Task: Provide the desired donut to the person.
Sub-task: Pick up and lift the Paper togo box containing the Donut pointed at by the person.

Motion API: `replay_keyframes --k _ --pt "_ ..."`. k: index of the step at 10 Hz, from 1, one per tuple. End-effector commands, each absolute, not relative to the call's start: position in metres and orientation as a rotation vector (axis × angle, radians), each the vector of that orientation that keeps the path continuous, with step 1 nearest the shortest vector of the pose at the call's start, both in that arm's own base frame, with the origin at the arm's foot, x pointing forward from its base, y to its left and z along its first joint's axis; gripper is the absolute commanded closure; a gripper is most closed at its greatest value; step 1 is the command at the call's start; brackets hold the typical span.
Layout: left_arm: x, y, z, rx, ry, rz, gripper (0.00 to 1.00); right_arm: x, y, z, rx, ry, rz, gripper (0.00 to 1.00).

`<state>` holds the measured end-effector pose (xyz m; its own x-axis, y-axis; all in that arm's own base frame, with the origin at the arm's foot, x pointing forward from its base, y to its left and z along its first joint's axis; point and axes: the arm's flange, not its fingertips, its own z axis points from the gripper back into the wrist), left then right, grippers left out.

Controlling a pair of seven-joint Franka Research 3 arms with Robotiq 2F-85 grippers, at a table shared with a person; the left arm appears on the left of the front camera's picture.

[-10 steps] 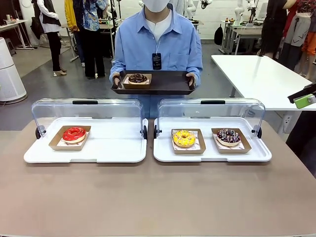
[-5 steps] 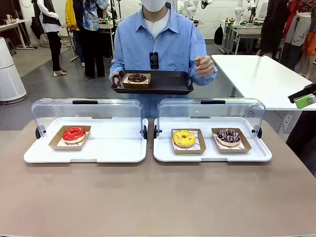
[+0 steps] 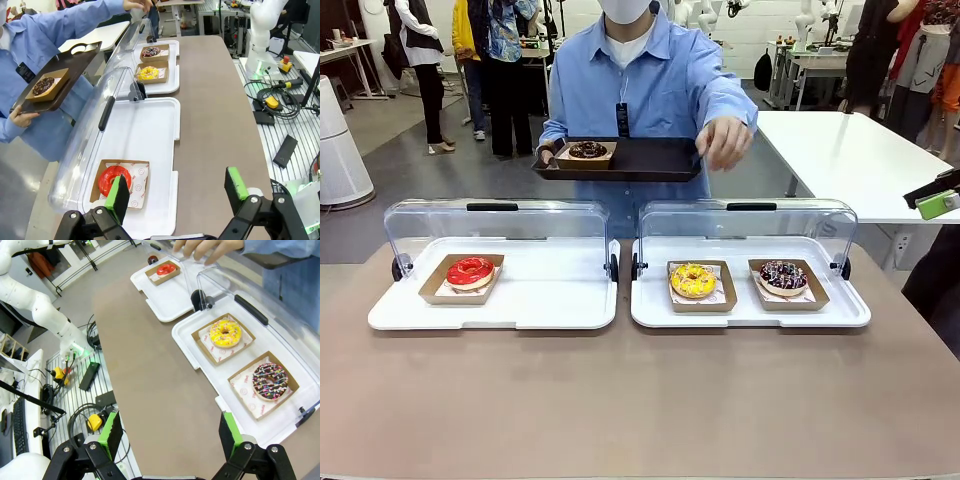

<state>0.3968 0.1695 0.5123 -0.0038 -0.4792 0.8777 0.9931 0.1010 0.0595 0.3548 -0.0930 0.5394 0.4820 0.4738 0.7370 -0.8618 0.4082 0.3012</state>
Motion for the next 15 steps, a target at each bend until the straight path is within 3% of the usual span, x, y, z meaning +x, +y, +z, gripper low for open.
replay_keyframes --k 1,9,15 --pt "0.397 0.169 0.514 -0.749 -0.927 -1.349 0.0 0.355 -0.092 0.54 0.735 -0.602 0.902 0.0" --pt "0.397 0.169 0.514 -0.749 -0.927 -1.349 0.0 0.355 -0.089 0.546 0.695 -0.595 0.932 0.0" --pt "0.397 0.169 0.514 -0.749 -0.927 -1.349 0.0 0.359 0.017 0.622 0.115 -0.238 1.191 0.0"
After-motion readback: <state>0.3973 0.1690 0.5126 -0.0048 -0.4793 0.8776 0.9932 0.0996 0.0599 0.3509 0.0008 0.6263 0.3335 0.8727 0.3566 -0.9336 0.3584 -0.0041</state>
